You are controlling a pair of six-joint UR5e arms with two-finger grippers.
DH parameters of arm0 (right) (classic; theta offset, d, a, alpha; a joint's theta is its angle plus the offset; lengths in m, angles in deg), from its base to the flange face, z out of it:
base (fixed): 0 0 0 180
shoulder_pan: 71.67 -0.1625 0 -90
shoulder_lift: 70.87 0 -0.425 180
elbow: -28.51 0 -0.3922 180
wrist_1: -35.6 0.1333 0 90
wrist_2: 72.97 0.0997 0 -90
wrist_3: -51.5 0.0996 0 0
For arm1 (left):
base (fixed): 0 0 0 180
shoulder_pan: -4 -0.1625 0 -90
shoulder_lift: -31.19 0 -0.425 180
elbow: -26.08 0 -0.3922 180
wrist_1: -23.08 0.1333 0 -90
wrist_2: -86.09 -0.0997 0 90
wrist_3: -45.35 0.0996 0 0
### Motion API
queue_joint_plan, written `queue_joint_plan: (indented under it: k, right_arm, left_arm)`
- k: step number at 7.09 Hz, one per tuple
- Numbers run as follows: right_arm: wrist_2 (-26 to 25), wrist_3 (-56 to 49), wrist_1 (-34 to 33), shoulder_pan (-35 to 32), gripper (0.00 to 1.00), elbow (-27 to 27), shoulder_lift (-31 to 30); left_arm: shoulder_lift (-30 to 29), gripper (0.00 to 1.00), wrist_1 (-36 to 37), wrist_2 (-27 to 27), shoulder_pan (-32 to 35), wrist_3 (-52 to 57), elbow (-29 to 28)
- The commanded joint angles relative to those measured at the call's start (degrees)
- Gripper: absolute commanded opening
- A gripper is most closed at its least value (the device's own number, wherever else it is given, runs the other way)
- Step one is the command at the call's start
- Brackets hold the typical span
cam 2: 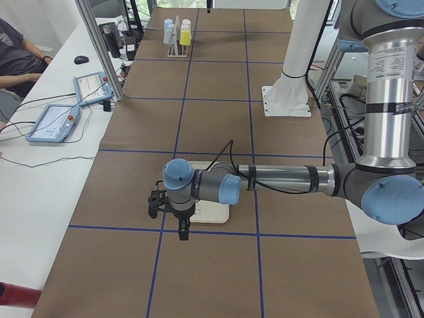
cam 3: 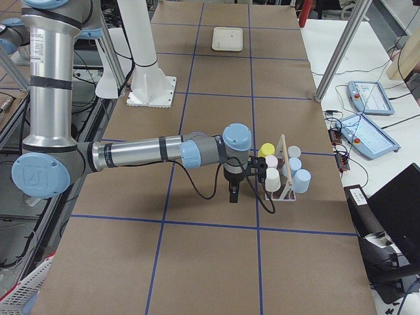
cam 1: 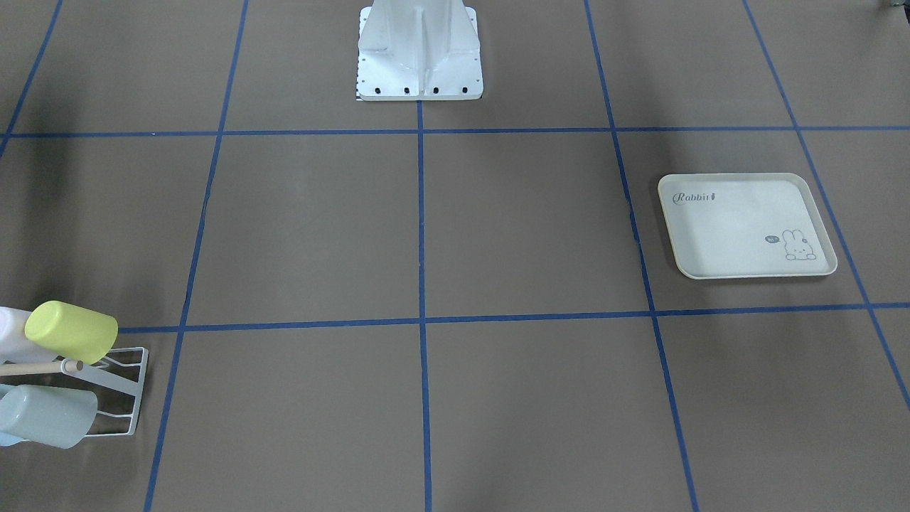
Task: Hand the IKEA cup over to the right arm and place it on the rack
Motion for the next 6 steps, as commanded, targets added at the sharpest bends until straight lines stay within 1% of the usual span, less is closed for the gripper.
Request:
queue_joint_plan:
  k: [1, 2, 3, 4, 6]
  right_arm:
    - [-1.1, -0.5, -1.7, 1.3, 0.99, 0.4, 1.4]
    - [-0.9, -0.7, -6.8, 2.1, 0.99, -0.2, 3.1]
    - [-1.4, -0.9, -10.5, 2.0, 0.99, -0.2, 5.2]
    - [-1.4, -0.9, -10.5, 2.0, 0.99, 0.4, 5.3]
    - [-1.0, -0.8, -10.5, 1.4, 0.99, -0.2, 4.7]
  left_arm:
    - [-1.2, 1.0, 0.1, 4.5, -0.2, -0.1, 1.7]
    - [-2.3, 1.0, 0.1, 5.2, -0.4, -0.1, 0.4]
    - [-1.8, 1.0, -0.2, 5.9, -0.5, 0.1, 1.3]
    - [-1.5, 1.0, -0.2, 5.4, -0.5, 0.0, 1.3]
    - [-2.2, 1.0, -0.1, 5.3, -0.5, -0.1, 0.5]
